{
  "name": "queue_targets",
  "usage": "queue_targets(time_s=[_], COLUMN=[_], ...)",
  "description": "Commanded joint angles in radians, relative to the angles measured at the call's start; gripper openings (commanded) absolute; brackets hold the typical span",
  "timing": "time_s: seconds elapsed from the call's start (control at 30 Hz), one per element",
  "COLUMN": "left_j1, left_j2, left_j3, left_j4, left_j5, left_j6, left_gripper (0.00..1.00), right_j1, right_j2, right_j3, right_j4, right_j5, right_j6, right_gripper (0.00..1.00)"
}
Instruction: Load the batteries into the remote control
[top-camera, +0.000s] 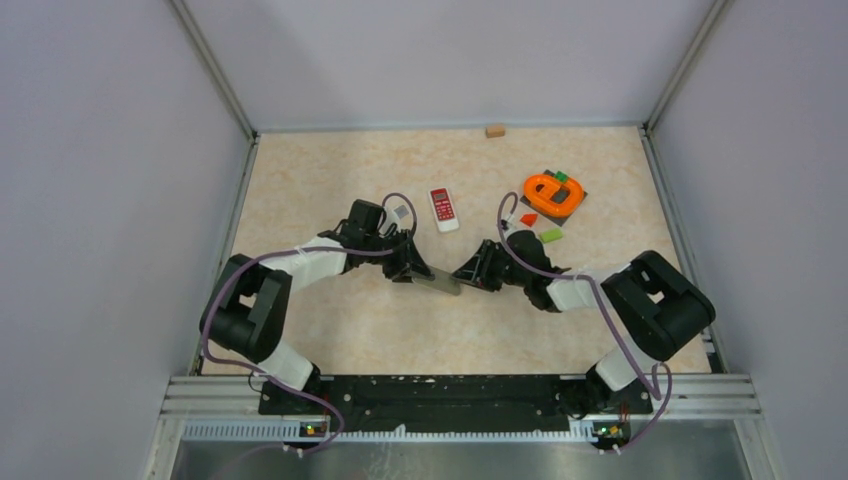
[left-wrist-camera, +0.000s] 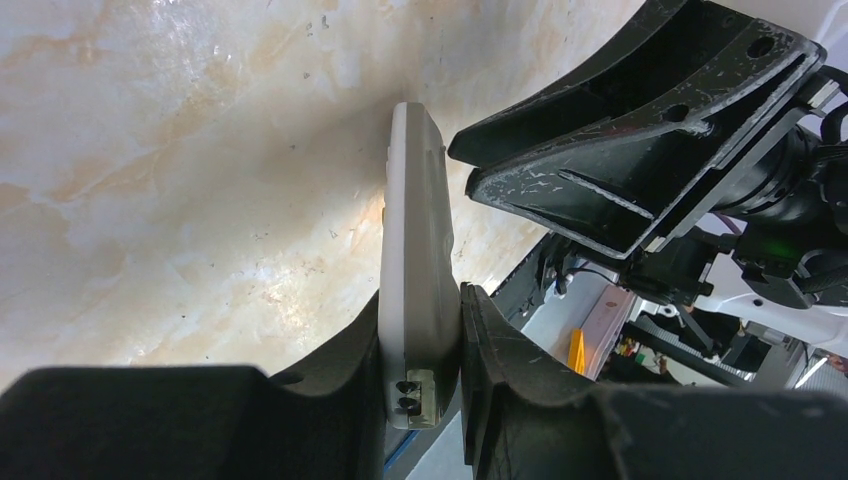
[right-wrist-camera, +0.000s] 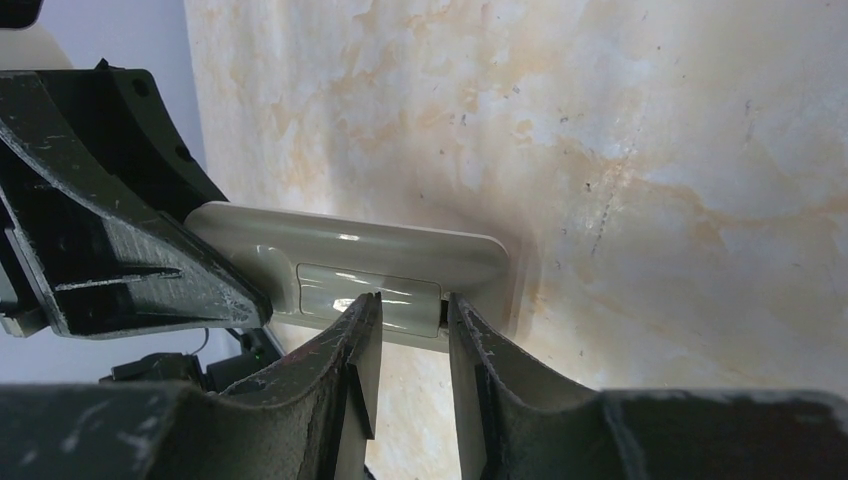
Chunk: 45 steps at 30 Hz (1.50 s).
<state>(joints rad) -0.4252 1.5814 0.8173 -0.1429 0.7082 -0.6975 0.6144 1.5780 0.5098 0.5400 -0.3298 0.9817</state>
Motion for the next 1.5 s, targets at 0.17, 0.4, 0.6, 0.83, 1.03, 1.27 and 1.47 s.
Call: queue_targets(time_s=[0.17, 0.4, 0.6, 0.83, 1.03, 1.27, 1.47], left_j1=[-0.003, -0.003, -0.006, -0.08, -0.127, -0.16, -0.196], left_j2=[0.036, 0.04, 0.054, 0.064, 0.073, 0.063, 0.071], left_j3=[-0.011, -0.018, -0.052, -0.119, -0.131, -0.08, -0.032], left_j4=[-0.083, -0.067, -0.026, 0.068, 0.089, -0.038, -0.188], left_j5=[-0.101, -0.084, -0.05, -0.05, -0.119, -0.328, -0.543], left_j6=[0.024, 0.021, 0.013, -0.065, -0.099, -0.067, 0.012], left_gripper=[0.0, 0.0, 0.0, 0.0, 0.0, 0.0, 0.0], right_j1=[0.012, 0.013, 0.013, 0.03, 0.051, 0.061, 0.058], right_j2=[0.046, 0.101, 0.185, 0.354, 0.438, 0.329, 0.219], right_j3=[-0.021, -0.056, -0.126, -0.165, -0.131, -0.097, -0.079], right_j4=[0.097, 0.219, 0.542, 0.999, 1.18, 1.096, 0.987], right_j5=[-0.027, -0.054, -0.115, -0.142, -0.156, -0.162, -0.157], right_j6=[0.035, 0.08, 0.183, 0.336, 0.413, 0.359, 0.294], right_gripper=[0.35, 0.37, 0.37, 0.35, 0.32, 0.31, 0.31])
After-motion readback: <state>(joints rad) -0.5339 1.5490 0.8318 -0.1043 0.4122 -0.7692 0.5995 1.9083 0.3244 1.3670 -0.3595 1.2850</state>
